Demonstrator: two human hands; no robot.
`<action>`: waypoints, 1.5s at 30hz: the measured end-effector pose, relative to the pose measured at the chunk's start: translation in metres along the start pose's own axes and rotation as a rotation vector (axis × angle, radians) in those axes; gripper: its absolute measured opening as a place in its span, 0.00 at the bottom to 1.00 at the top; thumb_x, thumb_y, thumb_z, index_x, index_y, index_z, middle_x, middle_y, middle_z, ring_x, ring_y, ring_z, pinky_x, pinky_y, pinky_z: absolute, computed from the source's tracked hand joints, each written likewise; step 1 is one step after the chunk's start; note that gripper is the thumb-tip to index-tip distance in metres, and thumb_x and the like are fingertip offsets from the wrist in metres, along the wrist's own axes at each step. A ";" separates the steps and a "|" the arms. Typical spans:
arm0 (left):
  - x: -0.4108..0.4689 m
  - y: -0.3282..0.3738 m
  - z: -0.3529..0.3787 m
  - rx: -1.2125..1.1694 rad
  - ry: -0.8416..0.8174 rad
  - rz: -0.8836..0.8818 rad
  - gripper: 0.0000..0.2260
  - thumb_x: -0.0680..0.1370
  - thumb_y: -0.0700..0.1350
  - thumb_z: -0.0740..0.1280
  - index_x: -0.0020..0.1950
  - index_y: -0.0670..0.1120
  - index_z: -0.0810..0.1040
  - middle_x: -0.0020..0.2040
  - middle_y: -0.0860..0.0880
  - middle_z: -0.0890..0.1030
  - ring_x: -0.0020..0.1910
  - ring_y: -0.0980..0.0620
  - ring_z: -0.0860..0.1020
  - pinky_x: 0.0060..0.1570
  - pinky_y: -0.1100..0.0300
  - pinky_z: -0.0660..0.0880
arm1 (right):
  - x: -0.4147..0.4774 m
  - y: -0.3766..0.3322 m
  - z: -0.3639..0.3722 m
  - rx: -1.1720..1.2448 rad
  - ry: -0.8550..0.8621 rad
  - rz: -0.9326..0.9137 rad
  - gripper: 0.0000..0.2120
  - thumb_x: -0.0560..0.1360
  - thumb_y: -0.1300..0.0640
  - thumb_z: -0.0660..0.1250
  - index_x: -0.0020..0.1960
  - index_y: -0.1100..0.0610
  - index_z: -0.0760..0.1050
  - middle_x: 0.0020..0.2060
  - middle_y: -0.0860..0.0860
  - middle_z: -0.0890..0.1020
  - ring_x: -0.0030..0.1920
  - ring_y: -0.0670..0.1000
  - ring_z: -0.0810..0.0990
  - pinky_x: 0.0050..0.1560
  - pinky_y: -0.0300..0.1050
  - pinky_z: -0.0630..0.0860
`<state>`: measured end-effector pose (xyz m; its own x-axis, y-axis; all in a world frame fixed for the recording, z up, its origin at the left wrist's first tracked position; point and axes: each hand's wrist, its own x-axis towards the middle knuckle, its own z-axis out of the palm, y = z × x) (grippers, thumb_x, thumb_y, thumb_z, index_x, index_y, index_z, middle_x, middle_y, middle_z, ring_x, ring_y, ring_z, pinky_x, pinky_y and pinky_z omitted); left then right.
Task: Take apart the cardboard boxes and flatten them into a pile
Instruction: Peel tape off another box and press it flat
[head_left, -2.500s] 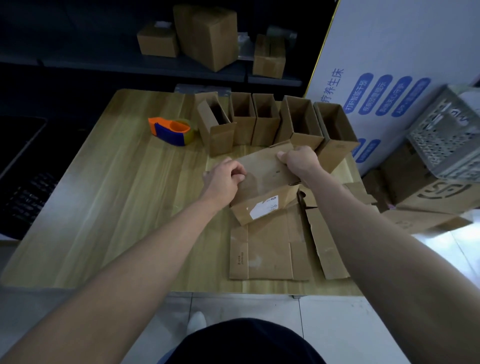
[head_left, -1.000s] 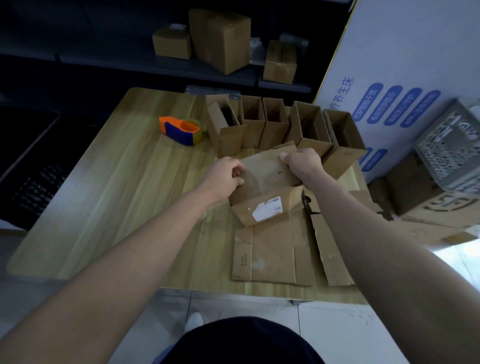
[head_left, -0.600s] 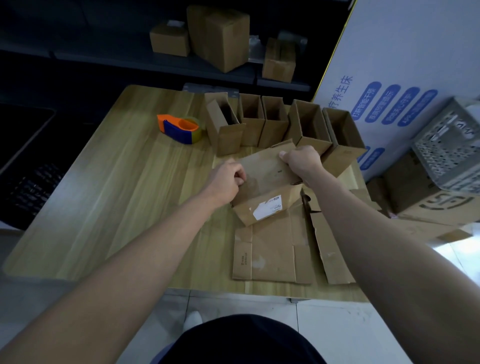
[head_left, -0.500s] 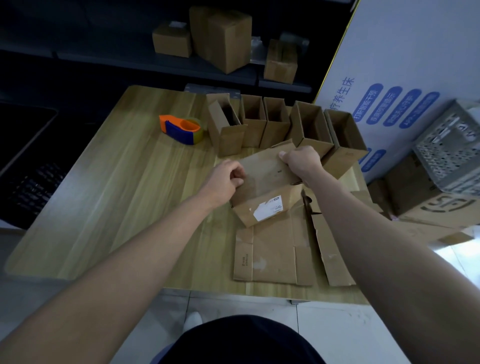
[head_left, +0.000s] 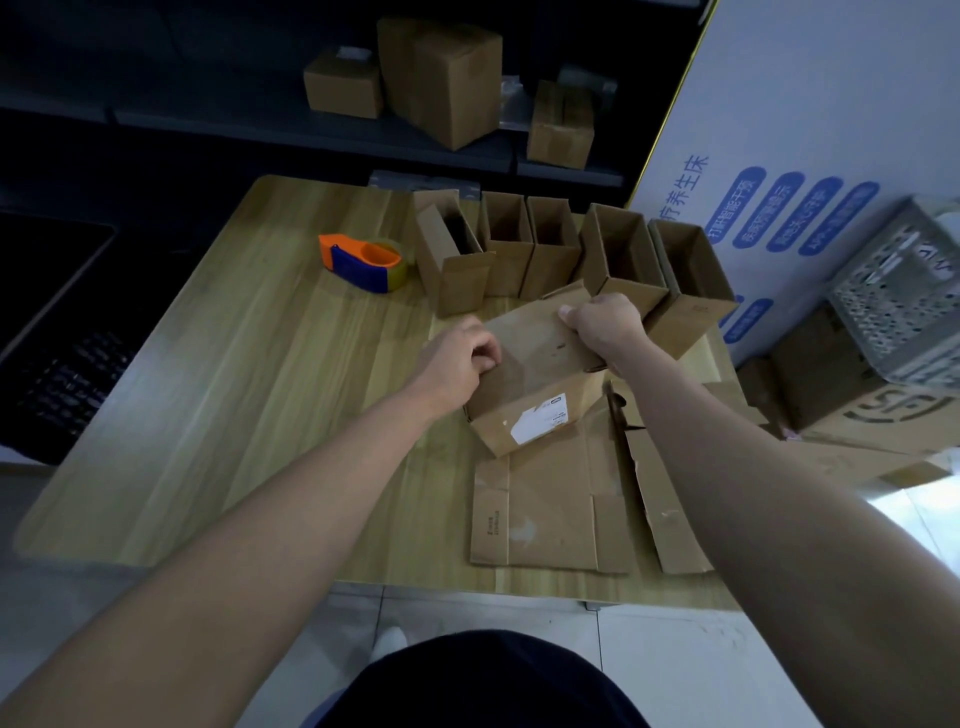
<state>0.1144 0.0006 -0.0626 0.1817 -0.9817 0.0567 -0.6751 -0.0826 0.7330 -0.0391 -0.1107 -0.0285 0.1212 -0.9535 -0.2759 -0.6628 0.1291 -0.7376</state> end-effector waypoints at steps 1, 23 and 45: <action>0.000 -0.001 0.001 0.006 0.004 0.009 0.04 0.77 0.37 0.66 0.44 0.44 0.79 0.47 0.52 0.73 0.48 0.52 0.73 0.53 0.55 0.71 | 0.000 0.000 0.000 -0.002 0.004 0.000 0.16 0.77 0.50 0.65 0.58 0.61 0.73 0.50 0.56 0.79 0.45 0.54 0.79 0.37 0.44 0.77; 0.005 0.002 0.004 0.249 0.121 0.015 0.06 0.79 0.43 0.64 0.49 0.43 0.79 0.48 0.49 0.75 0.49 0.56 0.67 0.52 0.62 0.65 | 0.011 0.032 -0.019 -0.148 0.145 0.017 0.23 0.78 0.47 0.63 0.66 0.62 0.71 0.55 0.57 0.78 0.55 0.58 0.78 0.52 0.50 0.78; 0.004 0.018 0.002 0.213 -0.056 -0.110 0.05 0.78 0.40 0.64 0.42 0.45 0.72 0.48 0.48 0.71 0.42 0.53 0.71 0.39 0.63 0.64 | 0.013 0.034 -0.019 -0.145 0.123 -0.047 0.20 0.77 0.48 0.64 0.62 0.61 0.73 0.55 0.57 0.78 0.56 0.58 0.78 0.56 0.55 0.77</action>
<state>0.1012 -0.0052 -0.0508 0.2266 -0.9723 -0.0571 -0.7900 -0.2178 0.5732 -0.0742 -0.1235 -0.0453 0.0694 -0.9848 -0.1592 -0.7588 0.0515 -0.6492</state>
